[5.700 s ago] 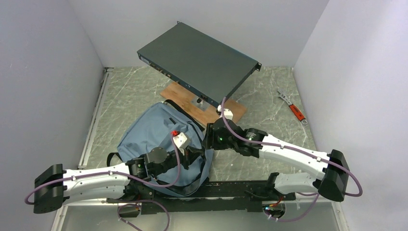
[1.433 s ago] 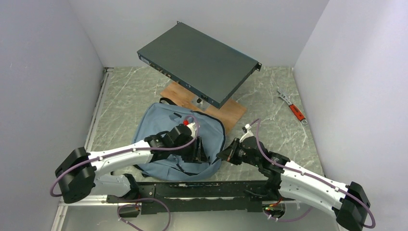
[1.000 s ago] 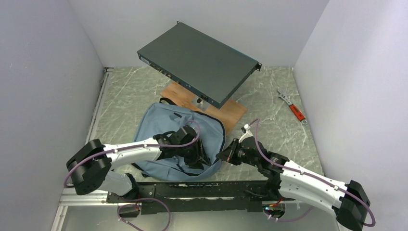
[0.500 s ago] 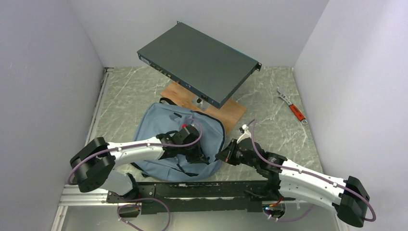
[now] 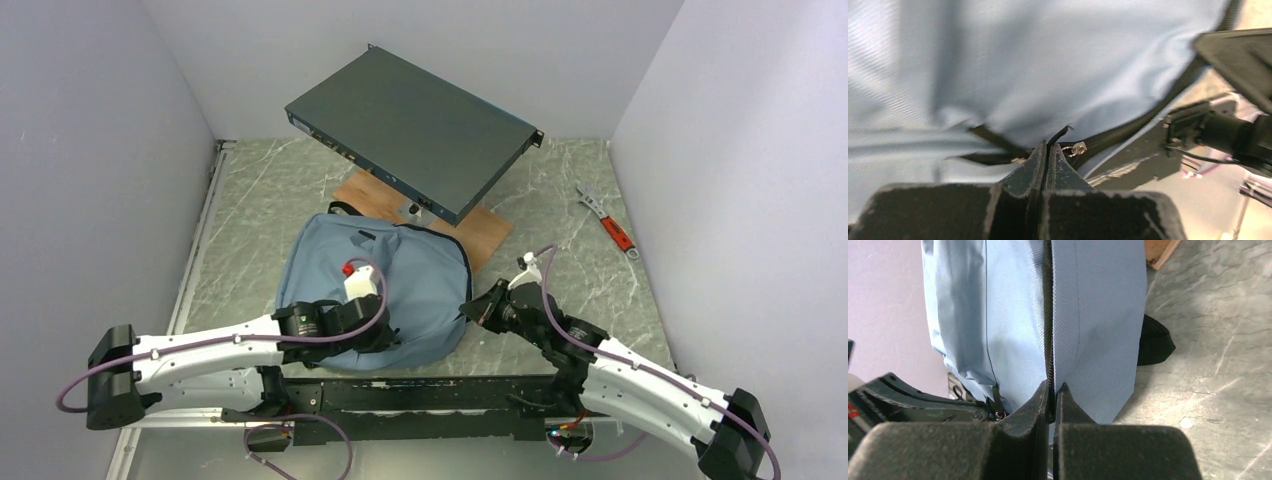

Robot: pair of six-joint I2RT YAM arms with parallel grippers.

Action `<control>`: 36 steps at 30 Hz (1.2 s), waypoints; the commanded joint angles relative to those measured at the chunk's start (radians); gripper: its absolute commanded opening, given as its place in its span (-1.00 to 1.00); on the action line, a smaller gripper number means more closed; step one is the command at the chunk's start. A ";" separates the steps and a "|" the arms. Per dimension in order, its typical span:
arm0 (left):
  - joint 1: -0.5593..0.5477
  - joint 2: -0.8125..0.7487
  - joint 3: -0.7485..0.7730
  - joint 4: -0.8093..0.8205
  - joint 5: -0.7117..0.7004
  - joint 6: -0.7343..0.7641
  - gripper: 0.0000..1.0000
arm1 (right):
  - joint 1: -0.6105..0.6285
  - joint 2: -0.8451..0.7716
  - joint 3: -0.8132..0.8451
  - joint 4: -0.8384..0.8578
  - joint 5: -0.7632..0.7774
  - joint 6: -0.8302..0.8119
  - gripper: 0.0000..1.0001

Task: Pack the student bag
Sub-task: Zip the student bag at the center of the board, then adjust the student bag at the center of the board.

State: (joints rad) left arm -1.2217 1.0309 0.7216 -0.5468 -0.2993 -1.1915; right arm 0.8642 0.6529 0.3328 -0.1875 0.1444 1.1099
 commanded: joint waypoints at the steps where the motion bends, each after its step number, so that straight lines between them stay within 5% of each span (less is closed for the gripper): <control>1: -0.003 -0.080 -0.070 -0.237 -0.127 -0.125 -1.00 | -0.059 -0.047 0.000 -0.024 0.101 -0.025 -1.00; 7: -0.003 -0.180 -0.127 -0.403 -0.202 -0.258 -1.00 | -0.116 -0.098 -0.012 -0.057 0.080 -0.054 -1.00; 11: -0.002 -0.200 -0.124 -0.296 -0.196 -0.138 -1.00 | -0.118 -0.066 0.009 -0.012 0.007 -0.148 -1.00; 16: -0.002 -0.257 -0.099 -0.236 -0.203 0.006 0.39 | -0.116 -0.051 0.035 0.106 -0.247 -0.324 -1.00; 20: -0.002 -0.401 -0.115 -0.040 -0.162 0.262 0.95 | -0.107 -0.053 0.094 0.107 -0.377 -0.446 -1.00; 26: -0.002 -0.445 -0.105 0.388 0.110 0.641 0.99 | -0.009 -0.052 0.186 0.146 -0.396 -0.476 -1.00; 29: -0.014 -0.312 -0.022 0.411 0.178 0.730 0.97 | 0.016 -0.019 0.221 0.181 -0.406 -0.423 -1.00; 36: -0.151 -0.061 0.116 0.366 -0.044 0.871 0.99 | 0.071 0.015 0.283 0.274 -0.366 -0.273 -1.00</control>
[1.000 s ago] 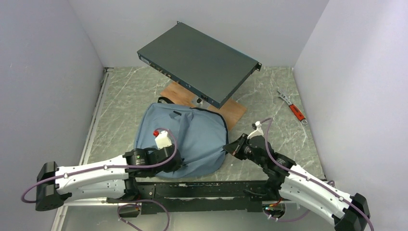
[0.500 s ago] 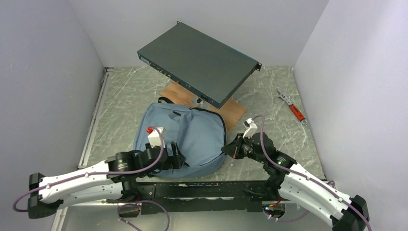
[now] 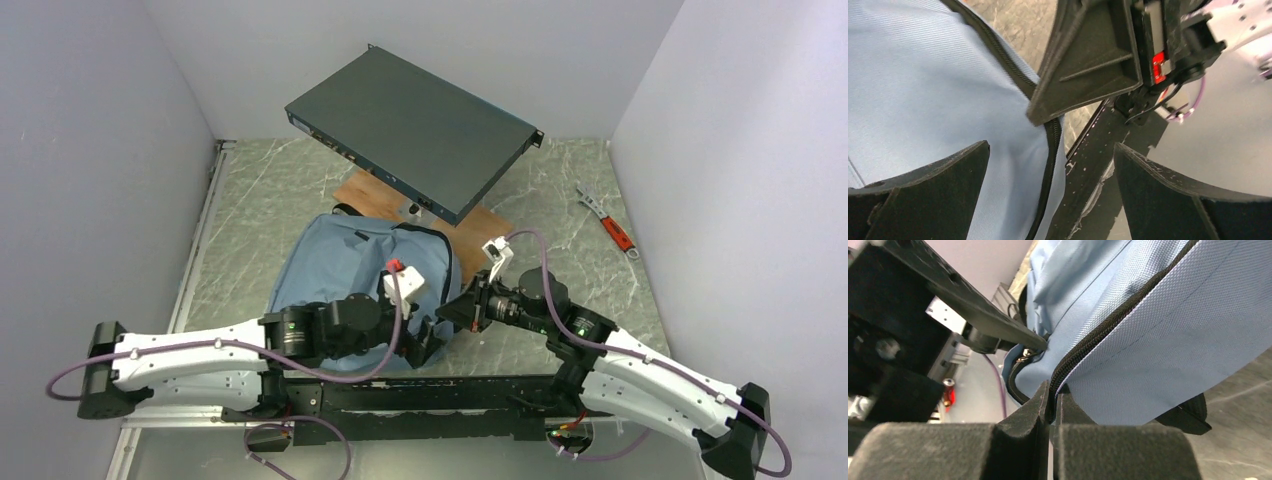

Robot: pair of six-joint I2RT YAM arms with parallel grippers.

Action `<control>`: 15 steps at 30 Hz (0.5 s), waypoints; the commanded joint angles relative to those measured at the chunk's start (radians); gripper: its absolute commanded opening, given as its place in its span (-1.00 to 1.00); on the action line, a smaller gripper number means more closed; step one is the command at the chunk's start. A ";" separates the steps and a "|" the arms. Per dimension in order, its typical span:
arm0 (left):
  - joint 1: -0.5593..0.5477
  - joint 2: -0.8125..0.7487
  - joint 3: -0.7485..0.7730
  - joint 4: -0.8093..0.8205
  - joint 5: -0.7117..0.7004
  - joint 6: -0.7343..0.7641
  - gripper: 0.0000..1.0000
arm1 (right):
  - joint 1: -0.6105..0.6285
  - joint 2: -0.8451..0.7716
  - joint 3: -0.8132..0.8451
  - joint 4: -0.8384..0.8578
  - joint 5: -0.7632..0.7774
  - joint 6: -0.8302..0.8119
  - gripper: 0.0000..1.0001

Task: Pack the student bag
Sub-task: Adjust the student bag at the center of the board.

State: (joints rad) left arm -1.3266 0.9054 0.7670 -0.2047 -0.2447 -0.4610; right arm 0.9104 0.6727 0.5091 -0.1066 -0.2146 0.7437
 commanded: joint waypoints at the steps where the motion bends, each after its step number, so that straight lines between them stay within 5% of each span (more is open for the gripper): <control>1: -0.049 0.086 0.082 0.005 -0.114 0.137 0.99 | 0.030 -0.002 0.121 0.189 0.005 0.106 -1.00; 6: -0.059 0.152 0.123 -0.094 -0.252 0.116 0.74 | 0.052 0.021 0.192 0.180 0.020 0.117 -1.00; 10: -0.059 0.193 0.210 -0.255 -0.404 0.089 -0.09 | 0.058 0.041 0.221 0.171 0.016 0.110 -1.00; 12: -0.057 0.187 0.245 -0.303 -0.434 0.090 -0.82 | 0.059 0.048 0.236 0.144 0.019 0.098 -1.00; 13: -0.057 0.173 0.254 -0.321 -0.447 0.076 -1.00 | 0.059 0.047 0.249 0.119 0.029 0.086 -0.99; 15: -0.057 0.120 0.250 -0.322 -0.444 0.077 -1.00 | 0.059 0.035 0.274 0.053 0.054 0.060 -0.63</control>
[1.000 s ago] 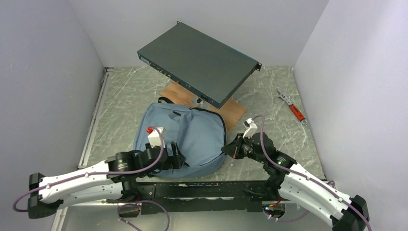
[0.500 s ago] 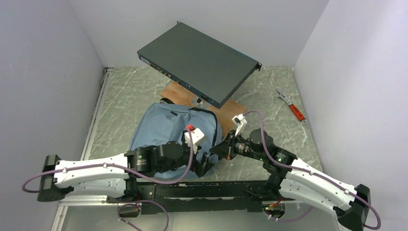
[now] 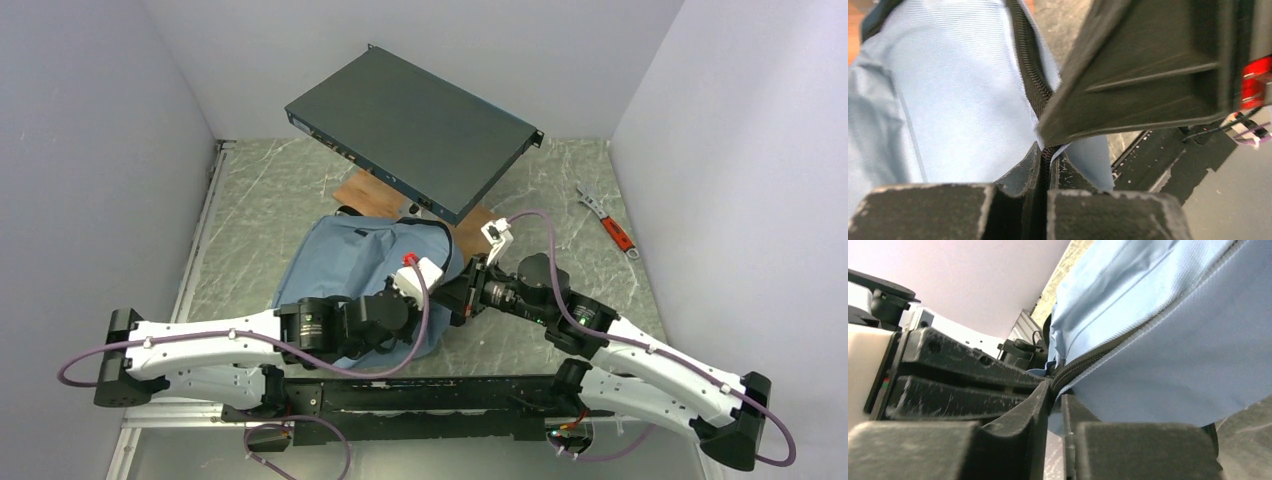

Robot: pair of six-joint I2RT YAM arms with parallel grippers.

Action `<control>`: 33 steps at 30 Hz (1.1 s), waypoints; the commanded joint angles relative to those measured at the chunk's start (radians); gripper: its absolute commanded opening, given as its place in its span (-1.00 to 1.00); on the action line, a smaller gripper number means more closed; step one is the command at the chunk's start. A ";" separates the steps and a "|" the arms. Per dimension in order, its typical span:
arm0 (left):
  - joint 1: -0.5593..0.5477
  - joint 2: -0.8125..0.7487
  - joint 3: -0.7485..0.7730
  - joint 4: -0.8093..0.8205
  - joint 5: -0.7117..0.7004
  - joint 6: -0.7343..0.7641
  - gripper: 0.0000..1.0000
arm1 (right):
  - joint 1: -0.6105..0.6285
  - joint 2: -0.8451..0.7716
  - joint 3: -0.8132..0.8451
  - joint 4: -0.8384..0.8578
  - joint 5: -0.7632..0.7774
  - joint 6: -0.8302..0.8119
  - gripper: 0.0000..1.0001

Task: Pack the student bag
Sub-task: Adjust the student bag at the center of the board.

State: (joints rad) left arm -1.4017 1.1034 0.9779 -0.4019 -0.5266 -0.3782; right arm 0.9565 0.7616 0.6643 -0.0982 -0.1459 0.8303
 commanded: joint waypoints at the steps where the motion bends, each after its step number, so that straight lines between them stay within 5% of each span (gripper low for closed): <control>1: 0.018 -0.108 0.036 -0.125 -0.165 -0.006 -1.00 | 0.012 -0.065 0.130 0.012 0.007 -0.035 -0.43; 4: 0.019 -0.200 0.058 -0.181 -0.229 -0.045 -1.00 | 0.011 -0.121 0.157 -0.064 0.072 -0.057 0.01; 8: 0.020 -0.298 0.135 -0.312 -0.329 -0.096 -1.00 | 0.011 -0.208 0.175 -0.153 0.193 -0.096 0.32; 20: 0.033 -0.363 0.512 -0.781 -0.796 -0.277 -1.00 | 0.011 -0.329 0.185 -0.291 0.371 -0.119 0.46; 23: 0.036 -0.389 0.496 -0.484 -0.876 0.020 -1.00 | 0.011 -0.345 0.170 -0.289 0.386 -0.114 0.46; 26: 0.063 -0.452 0.299 0.359 -0.813 0.814 -1.00 | 0.011 -0.345 0.164 -0.285 0.389 -0.109 0.47; 27: 0.076 -0.447 0.270 0.600 -0.783 0.956 -1.00 | 0.011 -0.342 0.164 -0.285 0.388 -0.109 0.47; 29: 0.110 -0.378 0.359 0.614 -0.754 0.992 -1.00 | 0.011 -0.334 0.168 -0.286 0.385 -0.108 0.47; 33: 0.265 -0.226 0.587 0.230 -0.586 0.695 -1.00 | 0.011 -0.326 0.169 -0.287 0.378 -0.105 0.47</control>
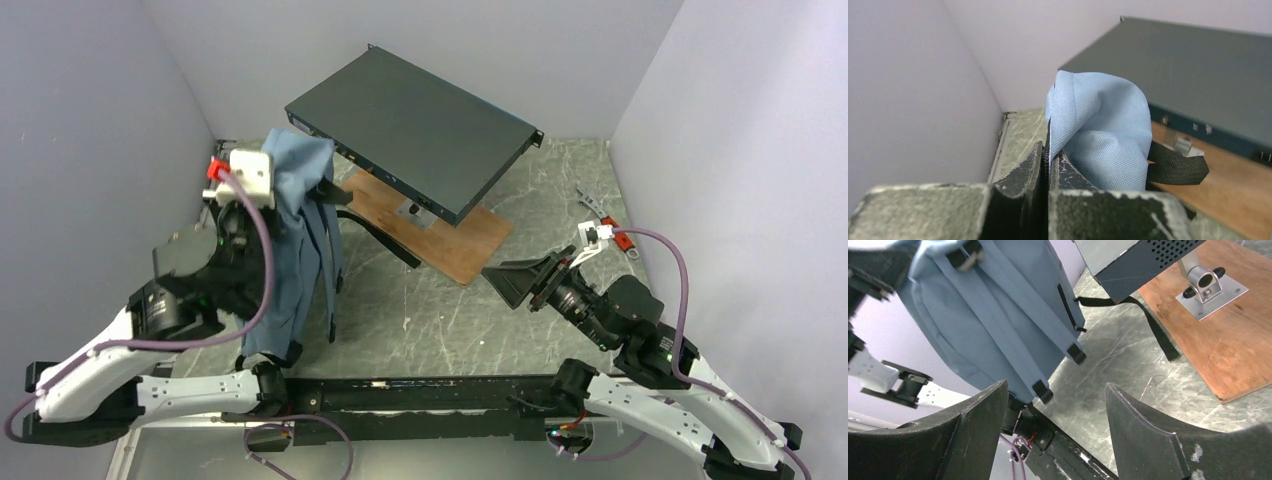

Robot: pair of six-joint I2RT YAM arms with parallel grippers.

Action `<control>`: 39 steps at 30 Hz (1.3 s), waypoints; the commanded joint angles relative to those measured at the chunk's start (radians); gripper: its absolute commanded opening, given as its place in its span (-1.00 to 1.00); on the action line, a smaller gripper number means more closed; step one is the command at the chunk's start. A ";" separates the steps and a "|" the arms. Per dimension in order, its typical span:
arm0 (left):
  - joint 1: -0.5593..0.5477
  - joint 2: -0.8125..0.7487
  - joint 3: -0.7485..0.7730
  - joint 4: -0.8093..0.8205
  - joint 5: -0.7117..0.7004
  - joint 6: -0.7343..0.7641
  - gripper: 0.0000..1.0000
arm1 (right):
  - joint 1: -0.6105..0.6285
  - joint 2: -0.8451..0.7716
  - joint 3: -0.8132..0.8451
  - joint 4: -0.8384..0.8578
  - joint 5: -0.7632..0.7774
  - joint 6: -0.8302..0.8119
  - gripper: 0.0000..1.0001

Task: Pack the student bag
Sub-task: Adjust the student bag at the center of the board.

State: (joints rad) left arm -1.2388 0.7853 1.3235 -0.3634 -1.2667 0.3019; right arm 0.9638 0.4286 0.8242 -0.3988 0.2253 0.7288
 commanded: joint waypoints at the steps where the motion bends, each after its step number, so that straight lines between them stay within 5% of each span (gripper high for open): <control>1: 0.134 0.118 0.257 0.206 0.207 0.009 -1.00 | 0.004 0.007 0.007 0.015 0.008 -0.003 0.47; 8: 0.206 0.304 0.466 0.037 0.351 -0.219 -1.00 | 0.004 -0.007 -0.017 0.014 0.009 0.014 0.47; 18: 0.231 -0.019 -0.124 -0.059 0.312 -0.938 -1.00 | 0.004 0.000 -0.098 0.080 -0.036 0.057 0.47; 23: 0.231 -0.116 -0.240 -0.222 0.365 -1.078 -1.00 | 0.004 0.116 -0.124 0.172 -0.132 0.065 0.48; 34: 0.231 -0.035 -0.115 -0.256 0.588 -0.916 -0.98 | 0.003 0.332 -0.021 0.232 -0.263 -0.046 0.57; 39: 0.232 -0.072 -0.142 -0.212 0.592 -0.892 -0.23 | 0.004 0.383 0.017 0.229 -0.307 -0.083 0.62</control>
State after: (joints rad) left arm -1.0065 0.7502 1.1782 -0.5945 -0.7261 -0.6254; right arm 0.9638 0.7937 0.7727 -0.2302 -0.0212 0.7033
